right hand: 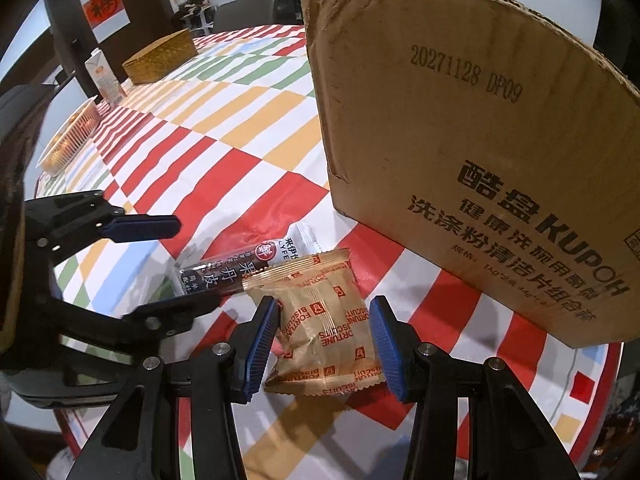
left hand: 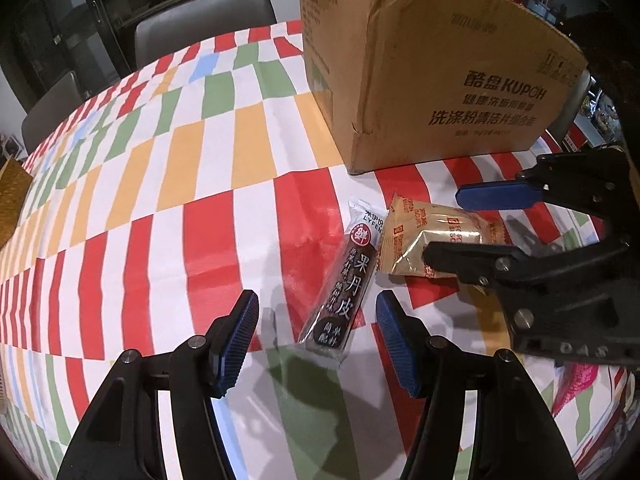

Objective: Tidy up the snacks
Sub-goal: 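Grasp the gold wrapped cake with the right tool while the left tool grasps the white snack stick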

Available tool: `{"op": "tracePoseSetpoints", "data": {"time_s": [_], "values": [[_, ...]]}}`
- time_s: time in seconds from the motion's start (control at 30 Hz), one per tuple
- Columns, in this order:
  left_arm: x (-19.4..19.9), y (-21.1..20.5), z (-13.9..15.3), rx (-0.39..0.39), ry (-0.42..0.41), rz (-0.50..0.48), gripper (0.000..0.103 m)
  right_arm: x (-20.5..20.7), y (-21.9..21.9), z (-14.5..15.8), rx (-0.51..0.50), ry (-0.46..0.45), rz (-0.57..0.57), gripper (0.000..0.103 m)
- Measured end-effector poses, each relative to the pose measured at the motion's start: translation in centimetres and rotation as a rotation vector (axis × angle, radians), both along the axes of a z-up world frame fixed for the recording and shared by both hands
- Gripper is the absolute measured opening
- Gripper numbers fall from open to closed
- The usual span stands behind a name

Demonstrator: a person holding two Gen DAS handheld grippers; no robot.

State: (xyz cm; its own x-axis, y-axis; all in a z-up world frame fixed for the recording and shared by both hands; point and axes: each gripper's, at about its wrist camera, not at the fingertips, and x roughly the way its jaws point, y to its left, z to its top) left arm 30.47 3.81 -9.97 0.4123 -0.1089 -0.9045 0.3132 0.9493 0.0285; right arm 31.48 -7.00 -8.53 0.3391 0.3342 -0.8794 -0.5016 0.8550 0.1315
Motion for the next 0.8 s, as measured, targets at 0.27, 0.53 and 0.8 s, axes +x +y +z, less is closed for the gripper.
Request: {"op": "tracePoseSetpoints", "data": {"time_s": [0.27, 0.53, 0.8], "values": [[1.5, -0.8, -1.4, -0.03, 0.039, 0.014, 0.046, 0.8, -1.0, -0.8, 0.036, 0.051, -0.016, 0.049], [1.8, -1.2, -1.4, -0.055, 0.044, 0.012, 0.02, 0.3, -1.0, -0.7, 0.044, 0.045, -0.018, 0.041], [-0.2, -1.2, 0.3, -0.078, 0.003, 0.029, 0.018, -1.3, -1.4, 0.1, 0.021, -0.006, -0.033, 0.039]]}}
